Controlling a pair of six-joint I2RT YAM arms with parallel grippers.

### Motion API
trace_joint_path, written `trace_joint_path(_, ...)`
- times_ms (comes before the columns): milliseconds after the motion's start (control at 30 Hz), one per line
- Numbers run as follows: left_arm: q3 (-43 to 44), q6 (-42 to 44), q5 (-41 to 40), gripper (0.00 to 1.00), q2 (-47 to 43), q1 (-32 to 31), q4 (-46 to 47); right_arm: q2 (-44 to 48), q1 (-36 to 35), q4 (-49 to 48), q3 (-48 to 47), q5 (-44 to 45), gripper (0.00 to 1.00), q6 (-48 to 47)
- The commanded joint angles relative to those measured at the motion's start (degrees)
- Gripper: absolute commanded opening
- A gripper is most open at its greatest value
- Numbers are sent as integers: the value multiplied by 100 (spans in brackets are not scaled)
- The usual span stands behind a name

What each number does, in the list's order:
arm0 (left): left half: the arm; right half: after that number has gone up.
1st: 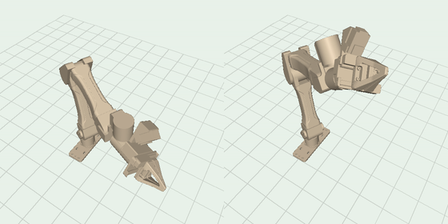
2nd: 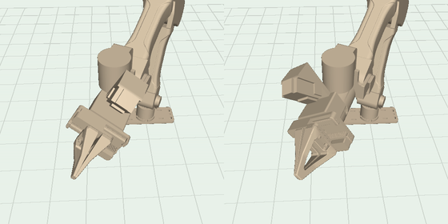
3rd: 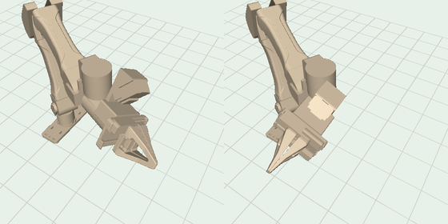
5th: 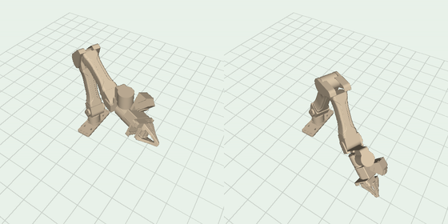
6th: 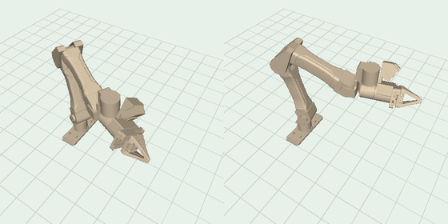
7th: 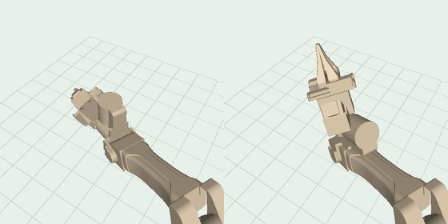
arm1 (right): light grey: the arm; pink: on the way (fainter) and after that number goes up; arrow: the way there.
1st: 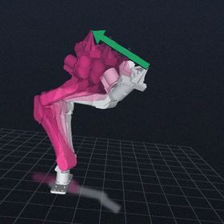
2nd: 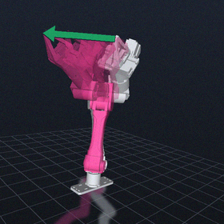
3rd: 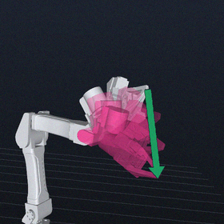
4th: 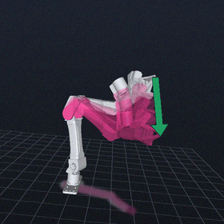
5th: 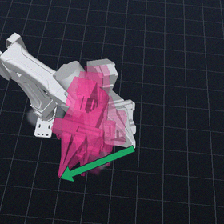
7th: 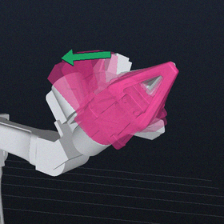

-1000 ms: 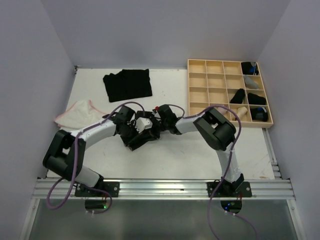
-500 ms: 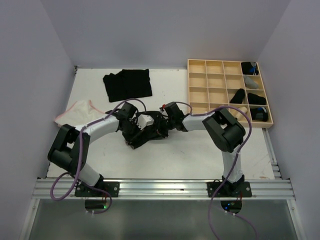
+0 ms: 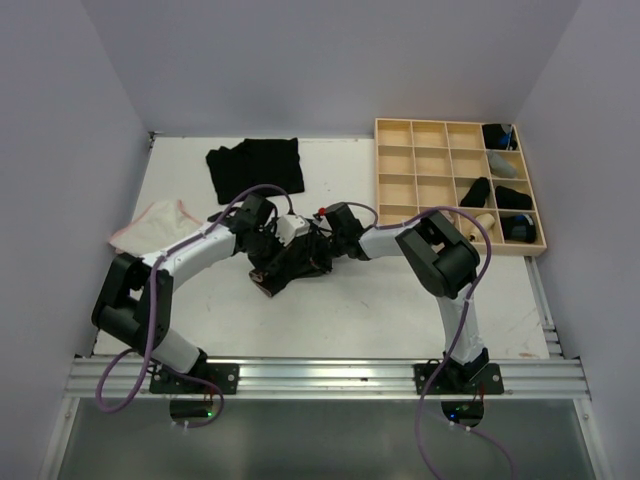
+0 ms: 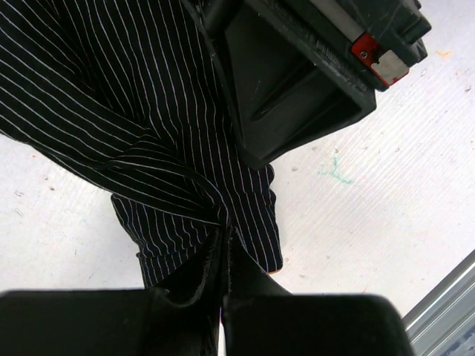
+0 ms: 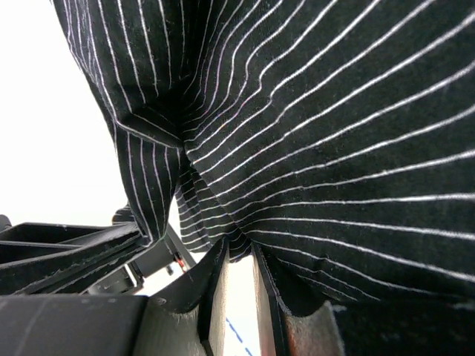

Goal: Roll the underwear
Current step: Fold the underwear

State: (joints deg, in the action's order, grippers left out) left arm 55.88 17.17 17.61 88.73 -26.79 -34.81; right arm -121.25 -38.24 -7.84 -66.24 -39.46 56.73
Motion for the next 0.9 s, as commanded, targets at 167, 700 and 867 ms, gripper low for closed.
trace_joint_path(167, 11, -320, 384, 0, 30, -186, 246, -101, -8, 72, 172, 255, 24, -197)
trace_joint_path(700, 46, -293, 279, 0, 1102, -222, 44, 953, 624, 457, 243, -53, 26, -495)
trace_joint_path(867, 81, -223, 340, 22, 1243, -204, -26, 1631, 1238, 1650, -247, 412, 35, -1180)
